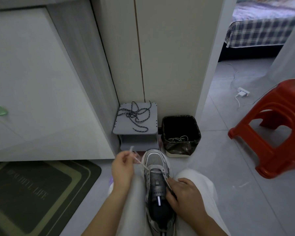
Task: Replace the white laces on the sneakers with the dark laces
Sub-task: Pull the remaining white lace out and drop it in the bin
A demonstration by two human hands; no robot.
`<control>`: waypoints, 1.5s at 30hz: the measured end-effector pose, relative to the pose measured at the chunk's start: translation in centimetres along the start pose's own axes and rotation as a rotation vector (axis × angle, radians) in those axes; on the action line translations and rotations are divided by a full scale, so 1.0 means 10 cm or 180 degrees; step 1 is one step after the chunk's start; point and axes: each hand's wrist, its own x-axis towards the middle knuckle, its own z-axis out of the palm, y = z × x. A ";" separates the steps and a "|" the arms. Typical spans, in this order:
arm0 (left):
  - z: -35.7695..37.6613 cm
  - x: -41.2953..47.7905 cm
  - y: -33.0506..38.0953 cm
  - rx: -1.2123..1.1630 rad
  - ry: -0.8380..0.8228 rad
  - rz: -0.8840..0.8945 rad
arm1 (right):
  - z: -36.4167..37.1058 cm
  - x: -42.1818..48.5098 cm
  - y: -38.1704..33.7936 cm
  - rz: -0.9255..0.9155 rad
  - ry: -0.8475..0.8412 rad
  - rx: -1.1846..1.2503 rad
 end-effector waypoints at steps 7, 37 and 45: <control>0.10 -0.09 -0.09 0.0784 -0.1501 0.0086 | -0.01 0.01 0.01 0.0040 -0.0108 0.0018; 0.49 0.28 -0.08 -0.0611 -0.0553 -0.0963 | 0.01 0.06 -0.03 0.0055 -0.0139 0.0021; 0.08 1.01 0.09 0.0955 -0.1042 -0.0318 | -0.01 0.07 0.00 -0.0070 -0.0142 -0.0047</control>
